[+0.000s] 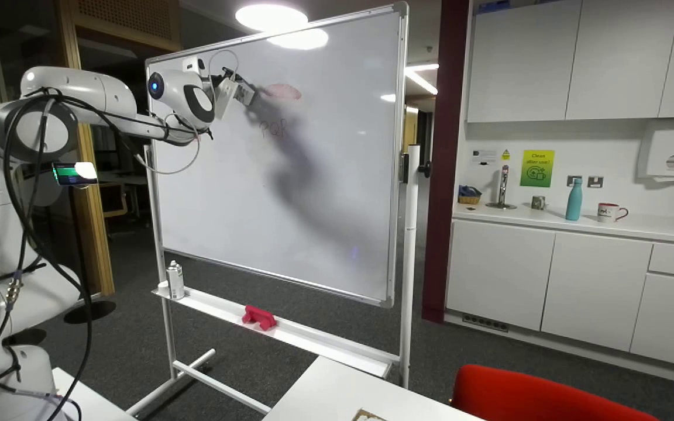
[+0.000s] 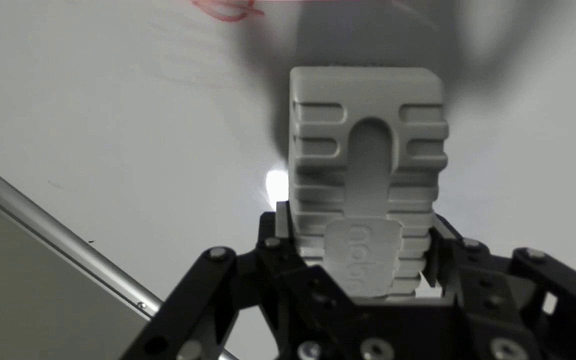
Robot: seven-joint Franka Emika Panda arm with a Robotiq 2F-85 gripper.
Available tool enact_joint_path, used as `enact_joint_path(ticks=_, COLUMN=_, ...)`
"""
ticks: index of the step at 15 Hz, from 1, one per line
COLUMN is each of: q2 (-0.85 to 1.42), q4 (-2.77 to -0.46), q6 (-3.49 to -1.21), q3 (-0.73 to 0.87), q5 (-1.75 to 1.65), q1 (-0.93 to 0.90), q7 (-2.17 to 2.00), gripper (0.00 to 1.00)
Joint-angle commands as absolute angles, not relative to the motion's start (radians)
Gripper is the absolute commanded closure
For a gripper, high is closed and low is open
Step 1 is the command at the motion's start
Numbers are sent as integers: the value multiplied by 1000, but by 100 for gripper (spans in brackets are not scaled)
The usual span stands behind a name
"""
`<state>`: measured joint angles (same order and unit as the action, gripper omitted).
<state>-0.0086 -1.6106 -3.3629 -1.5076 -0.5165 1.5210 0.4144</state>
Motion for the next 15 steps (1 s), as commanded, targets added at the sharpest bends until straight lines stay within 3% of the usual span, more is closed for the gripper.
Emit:
enact_joint_path(ticks=1, q2=-6, q4=-1603, q6=-3352, q3=-1500, q5=-514, q1=1485, q7=453, gripper=66)
enact_joint_path(ticks=4, q2=37, q4=-1591, q6=-3301, q3=-1539, q5=-525, q1=1469, q7=464, gripper=66)
enact_joint_path(ticks=5, q2=50, q4=-1591, q6=-3279, q3=-1371, q5=-538, q1=1288, q7=453, gripper=66)
enact_joint_path(ticks=7, q2=95, q4=-1569, q6=-3225, q3=-1301, q5=-539, q1=1181, q7=467, gripper=66)
enact_joint_path(ticks=8, q2=125, q4=-1549, q6=-3193, q3=-1404, q5=-540, q1=1262, q7=478, gripper=66)
enact_joint_path(ticks=15, q2=250, q4=-1448, q6=-3089, q3=-1319, q5=-552, q1=1087, q7=528, gripper=66)
